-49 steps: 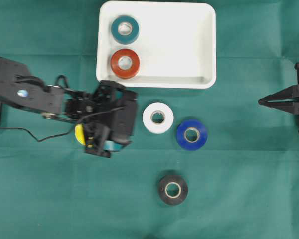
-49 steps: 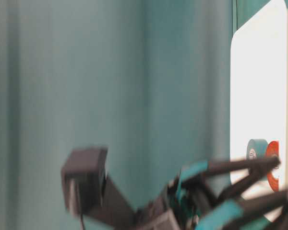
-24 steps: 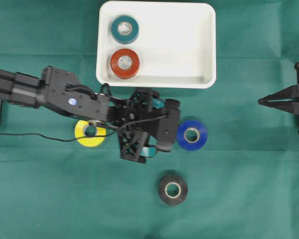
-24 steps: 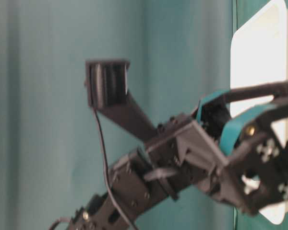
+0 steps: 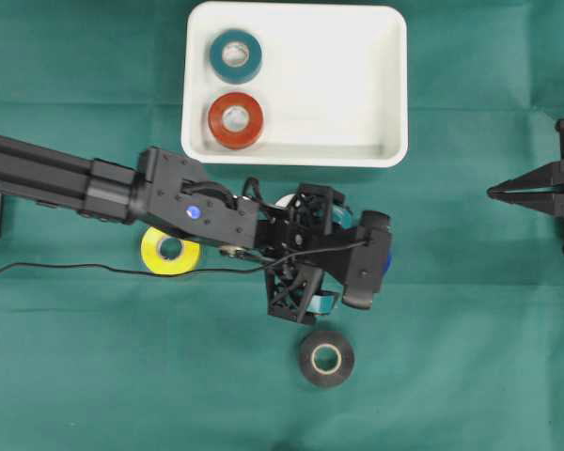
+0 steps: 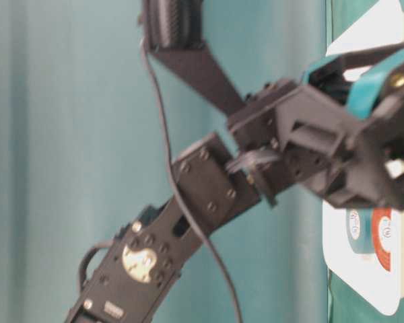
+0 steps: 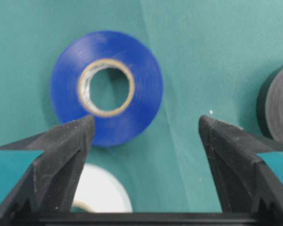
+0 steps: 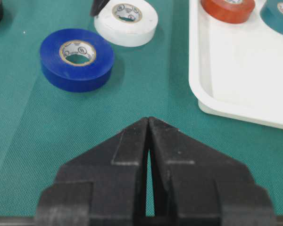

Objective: Put the tape into the white case with the left arm.
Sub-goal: 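Extend the left gripper across the table to the blue roll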

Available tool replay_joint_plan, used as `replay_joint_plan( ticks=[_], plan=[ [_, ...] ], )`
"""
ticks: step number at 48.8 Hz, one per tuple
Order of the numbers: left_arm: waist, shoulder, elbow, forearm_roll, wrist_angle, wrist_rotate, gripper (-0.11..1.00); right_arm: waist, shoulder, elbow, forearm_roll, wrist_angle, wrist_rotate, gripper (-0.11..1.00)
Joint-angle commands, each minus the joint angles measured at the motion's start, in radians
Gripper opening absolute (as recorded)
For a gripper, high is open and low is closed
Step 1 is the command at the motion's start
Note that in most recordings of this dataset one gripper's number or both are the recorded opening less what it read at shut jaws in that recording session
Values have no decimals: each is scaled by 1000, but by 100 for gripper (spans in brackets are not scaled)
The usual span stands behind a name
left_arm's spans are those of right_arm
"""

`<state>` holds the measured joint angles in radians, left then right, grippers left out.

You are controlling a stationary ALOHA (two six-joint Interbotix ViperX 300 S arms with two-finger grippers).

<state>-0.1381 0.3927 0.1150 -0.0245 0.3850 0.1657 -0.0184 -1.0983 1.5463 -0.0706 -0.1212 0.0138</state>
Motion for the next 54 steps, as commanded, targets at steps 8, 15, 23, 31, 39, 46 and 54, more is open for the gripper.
replay_joint_plan(
  ticks=[8,15,23,31,39,46,54],
  plan=[
    [-14,40,-107,3,48,71,88,0,6,-9,0,-12,-2,-9],
    [-15,60,-141,3,67,72,88,0,6,-9,0,-14,0,-9],
    [-15,80,-152,3,67,71,88,0,6,-9,-2,-14,0,-9],
    [-11,109,-158,3,67,69,85,0,6,-6,0,-15,0,-9],
    [-3,137,-170,3,67,67,79,0,6,-5,0,-18,0,-9],
    [0,150,-178,3,67,69,77,0,5,-5,0,-20,0,-9],
    [0,141,-179,3,67,67,58,0,6,-3,0,-18,0,-9]
  ],
)
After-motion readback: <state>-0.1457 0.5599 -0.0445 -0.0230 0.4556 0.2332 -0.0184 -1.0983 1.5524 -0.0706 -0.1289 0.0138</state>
